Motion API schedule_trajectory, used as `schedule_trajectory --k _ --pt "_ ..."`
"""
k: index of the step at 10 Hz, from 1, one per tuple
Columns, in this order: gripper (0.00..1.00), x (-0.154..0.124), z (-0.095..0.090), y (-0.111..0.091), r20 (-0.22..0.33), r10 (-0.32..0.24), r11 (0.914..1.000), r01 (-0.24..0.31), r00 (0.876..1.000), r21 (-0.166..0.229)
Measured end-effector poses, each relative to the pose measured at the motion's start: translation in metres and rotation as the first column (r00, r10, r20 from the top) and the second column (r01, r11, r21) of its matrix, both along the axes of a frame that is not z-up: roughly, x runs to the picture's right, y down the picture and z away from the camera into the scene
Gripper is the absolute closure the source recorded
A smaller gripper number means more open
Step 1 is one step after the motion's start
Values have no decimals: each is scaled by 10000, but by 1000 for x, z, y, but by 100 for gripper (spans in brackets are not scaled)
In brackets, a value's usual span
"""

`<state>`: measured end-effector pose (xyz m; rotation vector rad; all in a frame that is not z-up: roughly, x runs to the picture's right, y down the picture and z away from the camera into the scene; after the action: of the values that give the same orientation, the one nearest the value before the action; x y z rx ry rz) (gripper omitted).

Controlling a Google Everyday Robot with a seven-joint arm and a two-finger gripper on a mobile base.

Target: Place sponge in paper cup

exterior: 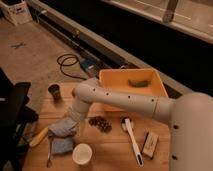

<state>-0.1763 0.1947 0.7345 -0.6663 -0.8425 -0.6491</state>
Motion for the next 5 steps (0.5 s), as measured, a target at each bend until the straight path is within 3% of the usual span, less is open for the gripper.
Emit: schedule_trajectory --k 3,5 --pt "20 -1 0 0 15 -101 9999 101 9999 -25" --pt "20 -14 6 12 100 -585 9976 589 9982 -370"
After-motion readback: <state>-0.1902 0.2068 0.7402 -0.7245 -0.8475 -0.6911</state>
